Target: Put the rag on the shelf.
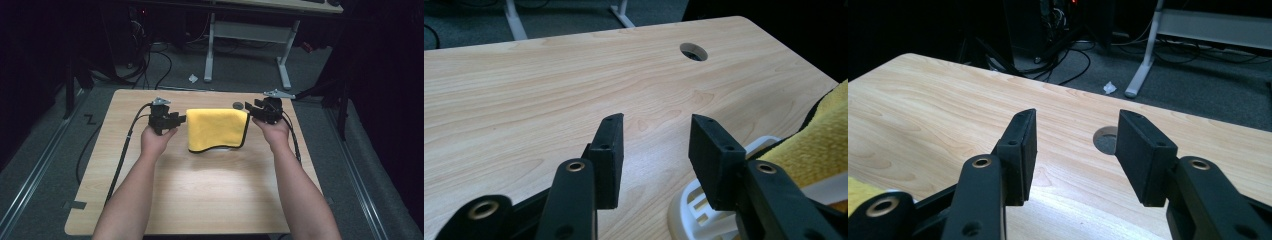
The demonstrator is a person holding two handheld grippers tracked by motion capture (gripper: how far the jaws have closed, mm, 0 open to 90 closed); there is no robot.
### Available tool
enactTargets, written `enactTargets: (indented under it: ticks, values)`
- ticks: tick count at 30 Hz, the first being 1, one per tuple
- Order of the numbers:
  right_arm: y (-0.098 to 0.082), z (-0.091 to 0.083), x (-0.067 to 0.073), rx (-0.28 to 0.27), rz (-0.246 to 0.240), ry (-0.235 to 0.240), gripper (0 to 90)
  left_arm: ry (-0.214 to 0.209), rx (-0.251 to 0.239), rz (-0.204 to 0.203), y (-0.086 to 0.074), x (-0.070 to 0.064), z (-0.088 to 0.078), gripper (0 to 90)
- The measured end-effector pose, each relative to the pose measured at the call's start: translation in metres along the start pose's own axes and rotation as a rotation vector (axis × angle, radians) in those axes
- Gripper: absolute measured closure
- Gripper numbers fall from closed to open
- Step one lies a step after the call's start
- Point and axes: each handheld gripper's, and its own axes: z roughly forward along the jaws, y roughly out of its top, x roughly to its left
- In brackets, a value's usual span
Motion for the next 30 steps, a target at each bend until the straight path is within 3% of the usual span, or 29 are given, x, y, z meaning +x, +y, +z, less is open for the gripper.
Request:
enactTargets:
  ticks: [8, 12, 16, 19, 24, 30]
  values:
    - [-0.008, -0.004, 0.002, 0.005, -0.006, -0.021, 53.8, 0.039, 0.009, -0.005, -0.005, 0.006, -0.009, 55.7]
    - [-0.01, -0.011, 0.001, 0.001, -0.001, -0.028, 53.1, 0.063, -0.026, 0.02, -0.005, 0.003, -0.018, 53.0]
    - [-0.009, -0.022, 0.006, -0.027, -0.053, -0.048, 48.7, 0.067, -0.046, 0.008, -0.005, 0.003, -0.029, 50.7]
    - [-0.009, -0.029, 0.01, -0.03, -0.068, -0.05, 46.6, 0.069, -0.058, 0.007, -0.007, 0.0, -0.037, 50.4]
    - [-0.011, -0.044, 0.015, -0.033, -0.081, -0.055, 46.0, 0.076, -0.07, 0.05, -0.012, -0.013, -0.052, 50.4]
    - [-0.022, -0.064, 0.028, -0.042, -0.13, -0.058, 44.8, 0.063, -0.088, 0.057, -0.031, -0.023, -0.071, 50.3]
